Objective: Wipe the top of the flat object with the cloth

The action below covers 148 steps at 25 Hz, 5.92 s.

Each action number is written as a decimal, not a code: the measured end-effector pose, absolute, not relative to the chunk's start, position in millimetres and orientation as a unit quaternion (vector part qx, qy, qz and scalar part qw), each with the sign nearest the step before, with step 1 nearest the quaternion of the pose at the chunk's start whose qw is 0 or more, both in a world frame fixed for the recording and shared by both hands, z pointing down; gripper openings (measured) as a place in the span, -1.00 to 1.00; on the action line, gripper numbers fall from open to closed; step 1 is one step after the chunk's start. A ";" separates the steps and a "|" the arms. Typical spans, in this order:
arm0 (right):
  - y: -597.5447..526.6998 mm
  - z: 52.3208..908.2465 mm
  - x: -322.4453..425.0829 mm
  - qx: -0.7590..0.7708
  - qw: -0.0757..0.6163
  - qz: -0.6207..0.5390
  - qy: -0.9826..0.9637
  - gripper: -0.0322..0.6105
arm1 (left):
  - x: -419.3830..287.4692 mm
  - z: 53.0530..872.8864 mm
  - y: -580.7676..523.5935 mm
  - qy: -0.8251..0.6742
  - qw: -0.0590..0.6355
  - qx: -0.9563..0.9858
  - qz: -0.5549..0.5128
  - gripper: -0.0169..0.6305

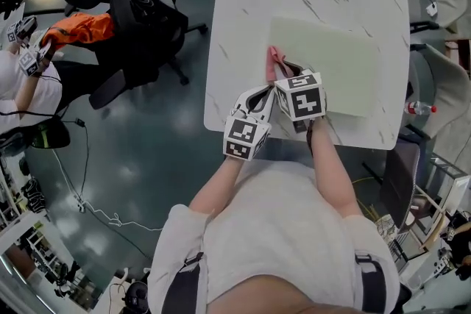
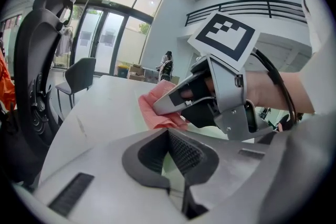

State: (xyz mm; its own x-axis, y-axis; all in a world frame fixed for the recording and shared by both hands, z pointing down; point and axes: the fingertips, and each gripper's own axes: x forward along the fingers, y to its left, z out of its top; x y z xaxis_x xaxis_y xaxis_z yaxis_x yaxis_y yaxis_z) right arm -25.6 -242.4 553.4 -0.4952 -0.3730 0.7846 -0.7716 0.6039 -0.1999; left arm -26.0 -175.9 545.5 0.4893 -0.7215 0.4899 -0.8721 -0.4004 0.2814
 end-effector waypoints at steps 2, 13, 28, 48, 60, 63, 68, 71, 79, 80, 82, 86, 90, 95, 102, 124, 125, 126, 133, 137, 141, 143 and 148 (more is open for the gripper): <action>-240.9 552.9 -25.6 0.347 0.355 0.278 -0.822 -0.82 | -26.9 545.2 -173.8 -0.499 0.257 0.814 0.147 -0.91; -238.3 552.5 11.0 0.362 0.357 0.261 -0.820 -0.82 | -28.3 545.0 -171.3 -0.528 0.244 0.800 0.151 -0.91; -235.0 555.8 113.5 0.415 0.348 0.276 -0.794 -0.82 | -26.7 547.0 -171.7 -0.552 0.241 0.785 0.145 -0.91; -232.3 556.4 225.5 0.477 0.336 0.290 -0.759 -0.82 | -26.1 548.7 -169.8 -0.570 0.236 0.773 0.145 -0.91; -227.4 553.9 257.4 0.489 0.338 0.287 -0.752 -0.82 | -25.8 548.8 -168.8 -0.581 0.229 0.768 0.140 -0.91; -225.3 553.7 258.7 0.489 0.334 0.288 -0.753 -0.81 | -25.6 549.6 -168.6 -0.584 0.224 0.767 0.139 -0.91; -214.2 554.6 260.7 0.478 0.342 0.278 -0.760 -0.82 | -24.1 551.6 -169.7 -0.590 0.217 0.764 0.144 -0.91; -203.1 554.1 262.5 0.474 0.341 0.277 -0.763 -0.82 | -23.6 552.0 -170.8 -0.596 0.212 0.760 0.145 -0.91; -167.4 548.4 266.3 0.457 0.344 0.272 -0.774 -0.81 | -21.4 547.2 -169.9 -0.614 0.202 0.750 0.139 -0.91; -163.7 548.2 266.4 0.456 0.344 0.272 -0.774 -0.81 | -21.8 547.0 -169.9 -0.616 0.201 0.749 0.137 -0.91; -156.5 549.1 266.6 0.454 0.344 0.273 -0.775 -0.81 | -22.3 547.6 -170.1 -0.619 0.201 0.748 0.131 -0.91; -140.7 549.7 267.3 0.458 0.346 0.279 -0.770 -0.81 | -18.7 548.0 -168.3 -0.616 0.199 0.752 0.126 -0.91; -125.7 550.6 263.5 0.468 0.351 0.287 -0.759 -0.81 | -19.4 548.2 -166.1 -0.610 0.196 0.757 0.128 -0.91; -124.7 555.3 265.8 0.490 0.356 0.290 -0.741 -0.81 | -18.2 543.5 -166.0 -0.609 0.177 0.762 0.135 -0.91; -125.1 555.8 264.3 0.514 0.361 0.288 -0.723 -0.82 | -33.8 543.0 -153.4 -0.602 0.168 0.767 0.143 -0.91; -125.3 554.7 240.7 0.574 0.364 0.287 -0.675 -0.82 | -56.4 547.4 -155.7 -0.550 0.195 0.802 0.129 -0.91; -125.3 555.0 233.9 0.572 0.364 0.288 -0.677 -0.82 | -56.2 547.6 -155.5 -0.546 0.195 0.804 0.129 -0.91; -125.6 555.3 226.5 0.569 0.364 0.287 -0.679 -0.82 | -55.9 547.8 -155.2 -0.543 0.194 0.807 0.128 -0.91; -135.8 555.4 178.8 0.556 0.358 0.286 -0.693 -0.82 | -55.5 547.2 -155.4 -0.523 0.202 0.820 0.120 -0.91; -141.2 556.2 157.8 0.552 0.356 0.285 -0.698 -0.82 | -55.8 547.7 -155.7 -0.514 0.207 0.825 0.114 -0.91; -147.1 556.4 136.2 0.549 0.351 0.285 -0.703 -0.82 | -55.7 547.8 -157.2 -0.505 0.207 0.830 0.113 -0.91; -148.9 556.5 124.9 0.545 0.350 0.284 -0.707 -0.82 | -55.1 547.7 -157.3 -0.501 0.207 0.833 0.114 -0.91; -151.8 555.4 92.2 0.530 0.352 0.277 -0.720 -0.82 | -55.1 547.3 -156.1 -0.494 0.210 0.836 0.114 -0.91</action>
State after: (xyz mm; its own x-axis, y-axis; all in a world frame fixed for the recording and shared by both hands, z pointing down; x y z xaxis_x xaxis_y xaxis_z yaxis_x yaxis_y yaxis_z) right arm 92.2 -151.8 555.4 -0.1901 -0.5686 0.8003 -0.9582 0.2851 -0.0249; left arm -55.1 -156.1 547.3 0.4863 -0.7779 0.3981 -0.8736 -0.4240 0.2387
